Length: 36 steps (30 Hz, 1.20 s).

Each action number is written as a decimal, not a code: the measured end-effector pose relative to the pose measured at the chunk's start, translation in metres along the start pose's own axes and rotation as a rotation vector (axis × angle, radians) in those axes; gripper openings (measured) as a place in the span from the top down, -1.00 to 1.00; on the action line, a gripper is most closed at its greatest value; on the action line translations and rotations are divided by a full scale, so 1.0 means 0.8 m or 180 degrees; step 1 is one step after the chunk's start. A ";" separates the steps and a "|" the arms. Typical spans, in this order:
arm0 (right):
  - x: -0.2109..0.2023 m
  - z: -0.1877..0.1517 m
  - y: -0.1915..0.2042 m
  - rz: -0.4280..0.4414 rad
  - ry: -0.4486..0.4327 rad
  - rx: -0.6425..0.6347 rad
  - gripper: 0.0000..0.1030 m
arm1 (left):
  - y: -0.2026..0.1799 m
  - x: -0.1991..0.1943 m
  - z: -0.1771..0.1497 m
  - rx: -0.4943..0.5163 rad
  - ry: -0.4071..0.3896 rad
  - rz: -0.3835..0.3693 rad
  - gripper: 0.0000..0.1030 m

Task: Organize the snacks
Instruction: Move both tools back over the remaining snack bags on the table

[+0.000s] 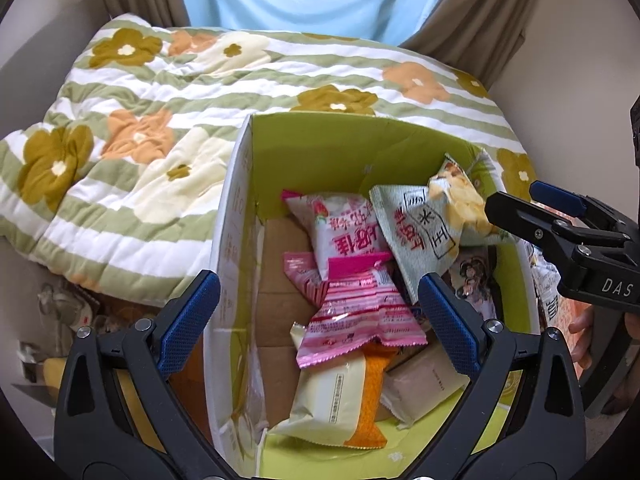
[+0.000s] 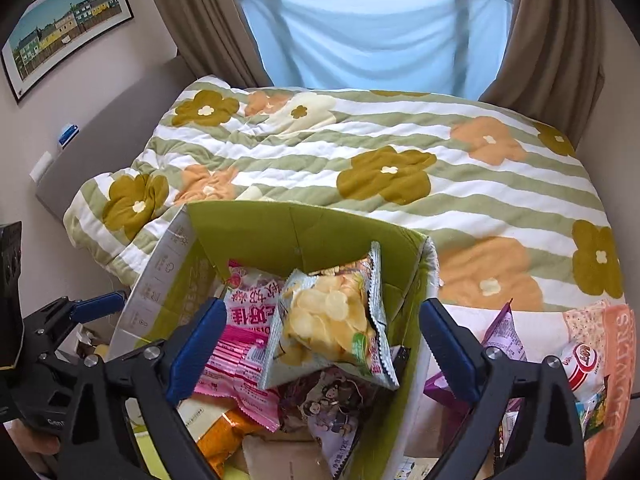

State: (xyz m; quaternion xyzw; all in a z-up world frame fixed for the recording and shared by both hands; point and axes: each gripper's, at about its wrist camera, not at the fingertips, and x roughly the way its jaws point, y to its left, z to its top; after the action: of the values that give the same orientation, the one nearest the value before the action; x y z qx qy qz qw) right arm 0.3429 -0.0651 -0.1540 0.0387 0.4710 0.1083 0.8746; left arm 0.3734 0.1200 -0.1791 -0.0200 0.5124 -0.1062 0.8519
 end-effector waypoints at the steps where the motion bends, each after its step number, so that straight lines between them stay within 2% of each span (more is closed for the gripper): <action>1: -0.001 -0.002 0.000 0.0003 0.0010 -0.0006 -0.86 | -0.001 -0.001 -0.002 0.0003 0.0006 0.0000 -0.92; 6: -0.012 -0.012 0.001 0.0005 0.0030 0.0013 -0.86 | -0.005 -0.012 -0.013 0.0004 -0.0010 -0.0001 -0.92; 14: -0.070 -0.029 0.001 -0.0075 -0.0171 0.0048 -0.86 | -0.021 -0.051 -0.021 0.0117 -0.0203 -0.0039 -0.92; 17: -0.092 -0.037 -0.005 -0.0164 -0.0206 0.0118 -0.86 | -0.035 -0.060 -0.027 0.0196 -0.0238 -0.0128 -0.92; 22: -0.136 -0.059 -0.031 -0.0327 -0.0337 0.0252 -0.87 | -0.066 -0.069 -0.043 0.0299 -0.0243 -0.0259 -0.92; 25: -0.162 -0.075 -0.050 -0.0393 -0.0416 0.0326 -0.97 | -0.091 -0.075 -0.056 0.0319 -0.0223 -0.0355 -0.92; 27: -0.179 -0.086 -0.061 -0.0412 -0.0496 0.0339 -0.98 | -0.106 -0.079 -0.064 0.0338 -0.0223 -0.0395 -0.92; 30: -0.199 -0.106 -0.077 -0.0429 -0.0588 0.0317 -0.98 | -0.134 -0.085 -0.080 0.0383 -0.0235 -0.0374 -0.92; 36: -0.215 -0.147 -0.126 -0.0281 -0.0520 0.0234 -0.98 | -0.198 -0.096 -0.116 0.0280 -0.0277 -0.0222 -0.92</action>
State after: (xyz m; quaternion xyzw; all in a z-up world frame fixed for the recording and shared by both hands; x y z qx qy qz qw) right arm 0.1687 -0.2064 -0.0964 0.0588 0.4030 0.0488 0.9120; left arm 0.2323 -0.0122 -0.1338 -0.0050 0.4688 -0.1572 0.8692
